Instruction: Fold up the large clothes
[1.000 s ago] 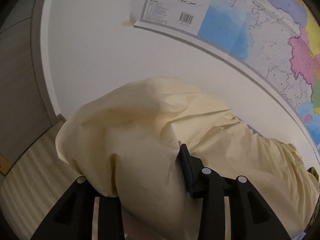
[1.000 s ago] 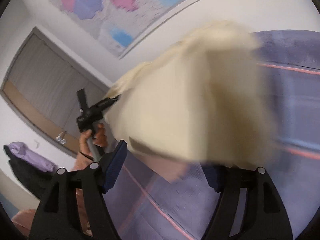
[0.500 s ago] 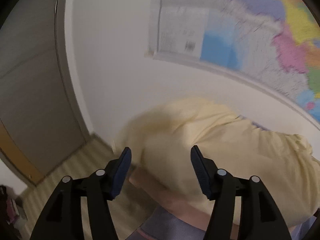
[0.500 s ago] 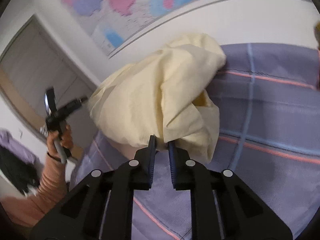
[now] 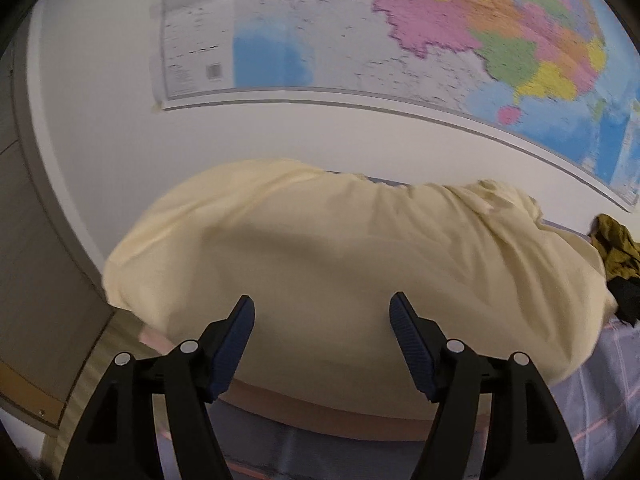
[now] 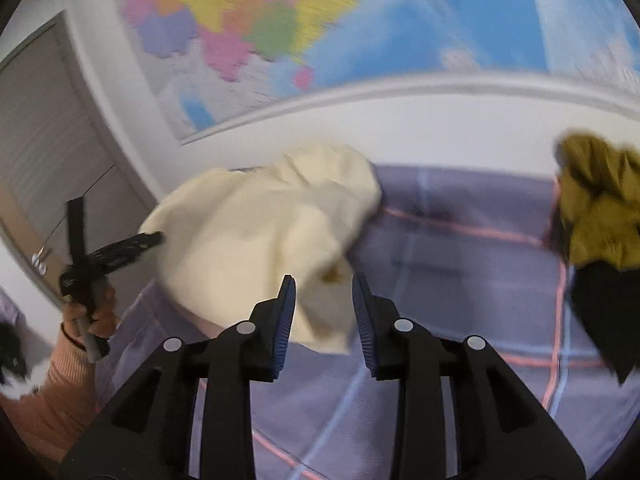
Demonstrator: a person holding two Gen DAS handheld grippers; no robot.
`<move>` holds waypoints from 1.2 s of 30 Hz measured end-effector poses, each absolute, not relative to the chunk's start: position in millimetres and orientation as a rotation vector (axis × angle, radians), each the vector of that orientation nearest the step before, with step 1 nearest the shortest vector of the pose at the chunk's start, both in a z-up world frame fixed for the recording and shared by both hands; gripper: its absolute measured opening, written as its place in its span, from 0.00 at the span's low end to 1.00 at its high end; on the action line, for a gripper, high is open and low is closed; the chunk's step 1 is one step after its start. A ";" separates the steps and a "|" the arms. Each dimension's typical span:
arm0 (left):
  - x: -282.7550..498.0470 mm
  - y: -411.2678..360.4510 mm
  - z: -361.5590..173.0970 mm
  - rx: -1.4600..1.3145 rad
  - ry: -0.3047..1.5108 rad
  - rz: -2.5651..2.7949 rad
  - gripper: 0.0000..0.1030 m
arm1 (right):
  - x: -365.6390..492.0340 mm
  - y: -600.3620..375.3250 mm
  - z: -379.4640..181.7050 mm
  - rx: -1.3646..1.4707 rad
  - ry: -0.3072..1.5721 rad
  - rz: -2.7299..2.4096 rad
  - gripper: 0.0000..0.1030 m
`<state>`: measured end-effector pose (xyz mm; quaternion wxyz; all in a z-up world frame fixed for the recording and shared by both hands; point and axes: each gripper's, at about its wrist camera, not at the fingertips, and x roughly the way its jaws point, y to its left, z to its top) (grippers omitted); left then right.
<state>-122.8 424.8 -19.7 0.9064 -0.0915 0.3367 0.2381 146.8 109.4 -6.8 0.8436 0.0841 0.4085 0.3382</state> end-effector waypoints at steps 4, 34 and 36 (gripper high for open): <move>-123.2 410.0 -17.3 -0.176 0.696 0.460 0.69 | 149.9 138.1 6.2 0.152 0.809 0.785 0.31; -91.9 364.6 -52.5 -0.120 0.750 0.455 0.92 | 169.2 237.1 -60.3 -0.008 0.985 0.838 0.50; -90.0 369.7 -55.6 -0.146 0.762 0.453 0.93 | 168.5 240.5 -65.4 -0.024 0.997 0.841 0.50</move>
